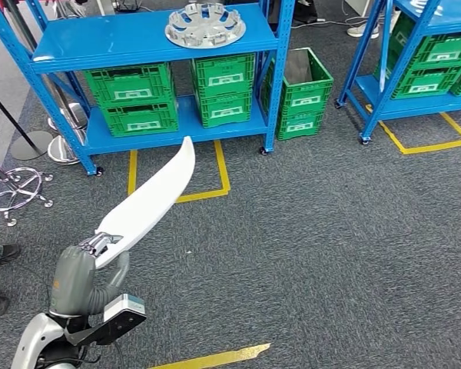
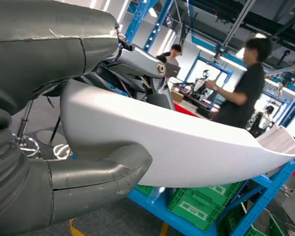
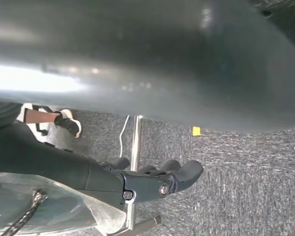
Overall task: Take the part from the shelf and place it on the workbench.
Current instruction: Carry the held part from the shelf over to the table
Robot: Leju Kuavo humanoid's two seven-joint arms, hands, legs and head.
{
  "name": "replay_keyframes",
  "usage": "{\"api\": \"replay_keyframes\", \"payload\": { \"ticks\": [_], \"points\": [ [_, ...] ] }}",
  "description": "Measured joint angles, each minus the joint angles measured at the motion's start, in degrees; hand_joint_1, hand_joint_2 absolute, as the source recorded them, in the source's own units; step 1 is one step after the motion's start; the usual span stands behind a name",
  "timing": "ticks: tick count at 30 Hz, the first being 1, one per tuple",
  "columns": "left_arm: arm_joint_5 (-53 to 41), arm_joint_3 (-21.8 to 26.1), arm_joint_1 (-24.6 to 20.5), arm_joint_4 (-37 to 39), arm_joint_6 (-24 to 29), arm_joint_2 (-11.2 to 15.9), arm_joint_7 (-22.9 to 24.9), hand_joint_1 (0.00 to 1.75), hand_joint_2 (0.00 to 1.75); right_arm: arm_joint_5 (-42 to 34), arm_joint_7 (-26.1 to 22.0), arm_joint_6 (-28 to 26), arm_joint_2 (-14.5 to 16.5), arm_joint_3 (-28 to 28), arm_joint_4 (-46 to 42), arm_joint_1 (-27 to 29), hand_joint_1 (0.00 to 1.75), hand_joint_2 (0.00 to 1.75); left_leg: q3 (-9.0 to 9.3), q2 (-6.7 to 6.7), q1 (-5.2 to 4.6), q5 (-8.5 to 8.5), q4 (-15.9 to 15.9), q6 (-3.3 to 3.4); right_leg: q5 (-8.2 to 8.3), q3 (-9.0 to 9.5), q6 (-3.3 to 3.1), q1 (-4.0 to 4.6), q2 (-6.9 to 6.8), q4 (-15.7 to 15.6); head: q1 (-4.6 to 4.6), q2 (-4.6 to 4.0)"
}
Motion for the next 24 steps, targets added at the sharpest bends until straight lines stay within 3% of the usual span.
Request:
{"api": "replay_keyframes", "payload": {
  "ticks": [16, 24],
  "points": [
    [-0.4, 0.7, 0.3, 0.0, 0.0, 0.0, 0.0, 1.75, 1.75, -1.3, -0.9, 0.3, 0.0, -1.0, 0.6, -0.4, 0.0, 0.0, -0.04, 0.0, 0.03, 0.01, 0.0, -0.01, -0.01, -0.25, -0.01, 0.03, 0.0, 0.0, 0.02, 0.0],
    [-0.9, 1.1, 0.7, 0.0, 0.0, 0.0, 0.0, 1.75, 1.75, -4.7, 0.1, -5.0, 0.0, -0.8, 0.5, -0.1, 0.0, 0.0, -0.08, 0.0, 0.03, 0.02, 0.0, -0.01, 0.0, -0.19, -0.01, 0.03, -0.01, 0.0, 0.02, 0.0]
  ]
}}
